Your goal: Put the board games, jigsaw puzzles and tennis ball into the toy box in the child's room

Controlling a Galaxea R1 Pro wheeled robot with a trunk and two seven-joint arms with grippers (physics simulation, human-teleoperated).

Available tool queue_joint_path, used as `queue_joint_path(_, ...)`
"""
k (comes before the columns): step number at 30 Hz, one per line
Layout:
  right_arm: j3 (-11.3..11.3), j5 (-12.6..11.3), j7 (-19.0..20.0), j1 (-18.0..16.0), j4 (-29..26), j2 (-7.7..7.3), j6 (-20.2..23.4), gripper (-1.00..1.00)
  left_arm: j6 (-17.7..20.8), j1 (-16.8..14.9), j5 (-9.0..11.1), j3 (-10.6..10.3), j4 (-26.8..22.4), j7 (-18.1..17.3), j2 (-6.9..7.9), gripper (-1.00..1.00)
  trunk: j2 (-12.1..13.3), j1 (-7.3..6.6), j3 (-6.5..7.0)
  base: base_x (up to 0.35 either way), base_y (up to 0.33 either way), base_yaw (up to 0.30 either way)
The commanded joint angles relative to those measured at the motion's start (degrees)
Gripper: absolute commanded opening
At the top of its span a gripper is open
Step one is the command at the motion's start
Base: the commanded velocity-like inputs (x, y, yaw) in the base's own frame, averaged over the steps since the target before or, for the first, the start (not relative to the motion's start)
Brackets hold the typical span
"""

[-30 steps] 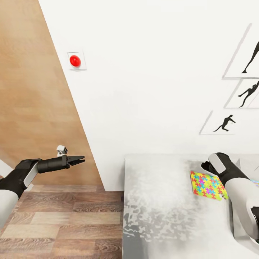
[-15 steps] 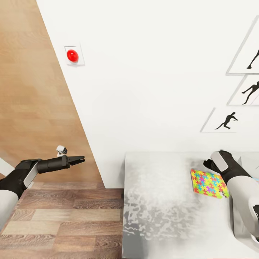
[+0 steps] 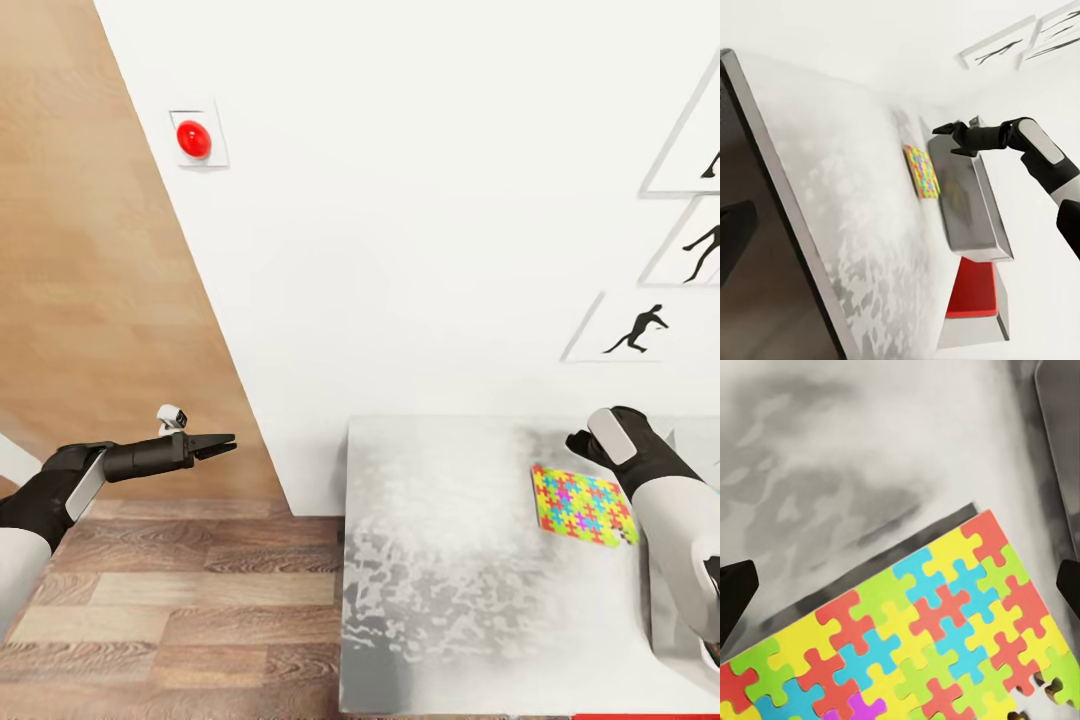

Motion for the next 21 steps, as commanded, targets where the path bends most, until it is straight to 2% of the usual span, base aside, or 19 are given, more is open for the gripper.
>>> queue_joint_path(1,0.0,-0.5,-0.4,-0.1,-0.1,-0.03,0.2,1.0,0.6,-0.1,0.4,-0.3,0.0,-0.1,0.08,1.0,-0.1,0.03,-0.2,0.0,0.0,0.0)
queue_joint_path(11,-0.1,-0.5,-0.4,-0.1,-0.1,-1.31,0.1,1.0,0.6,-0.1,0.4,-0.3,0.0,-0.1,0.08,1.0,-0.1,0.03,-1.14,0.0,0.0,0.0)
queue_joint_path(21,-0.2,-0.5,-0.4,-0.2,-0.2,-1.54,0.1,1.0,0.6,-0.1,0.2,-0.3,0.0,-0.1,0.08,1.0,-0.1,0.03,-2.09,0.0,0.0,0.0)
